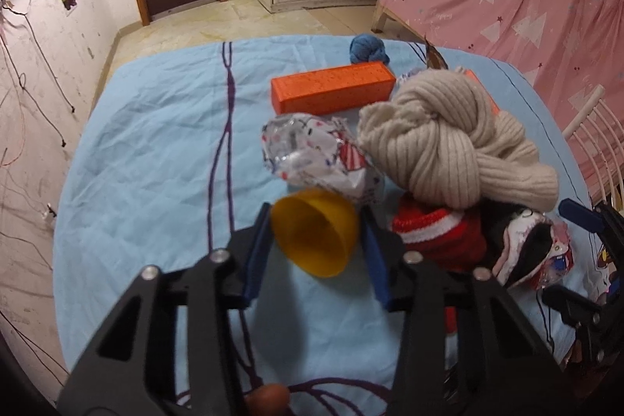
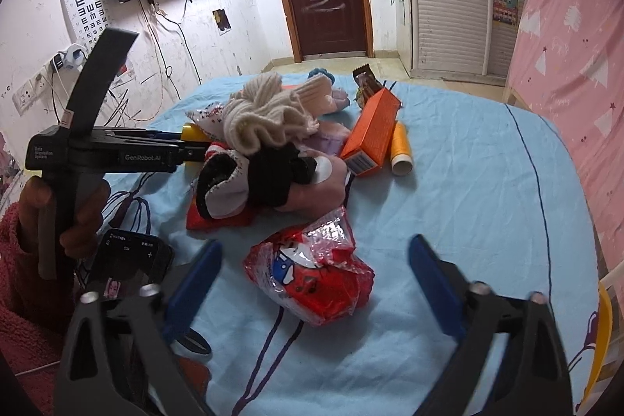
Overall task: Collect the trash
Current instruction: 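Grasp the yellow cup with the left tool while the right tool grasps the red wrapper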
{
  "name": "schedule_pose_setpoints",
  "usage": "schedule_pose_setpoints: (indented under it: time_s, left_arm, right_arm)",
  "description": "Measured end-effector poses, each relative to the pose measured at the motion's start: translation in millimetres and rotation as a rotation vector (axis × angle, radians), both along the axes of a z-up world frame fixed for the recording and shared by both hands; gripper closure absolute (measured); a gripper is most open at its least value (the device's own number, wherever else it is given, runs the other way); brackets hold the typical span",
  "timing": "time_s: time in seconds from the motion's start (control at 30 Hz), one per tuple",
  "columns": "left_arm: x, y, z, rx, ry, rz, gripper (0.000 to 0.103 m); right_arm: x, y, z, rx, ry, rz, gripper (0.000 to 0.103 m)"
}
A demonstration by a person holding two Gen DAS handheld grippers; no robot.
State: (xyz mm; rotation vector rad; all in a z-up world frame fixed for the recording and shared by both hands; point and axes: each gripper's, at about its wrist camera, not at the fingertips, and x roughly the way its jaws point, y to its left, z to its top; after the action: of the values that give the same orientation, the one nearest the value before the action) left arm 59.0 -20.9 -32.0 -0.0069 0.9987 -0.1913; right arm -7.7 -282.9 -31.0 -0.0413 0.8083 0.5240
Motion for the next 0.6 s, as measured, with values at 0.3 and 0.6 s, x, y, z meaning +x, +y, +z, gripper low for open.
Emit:
schedule_pose_setpoints:
  time_s: [0.3,0.6]
  left_arm:
    - [-12,4,7,0.019,-0.028,-0.013,0.063]
    - [-36,2,46,0.044,-0.116,-0.019,0.063]
  right_arm:
    - [2,-3,-4,-0.015,0.007,-0.010,0.071]
    - [-1,-28,12,0.027,-0.036,-0.073,0.074]
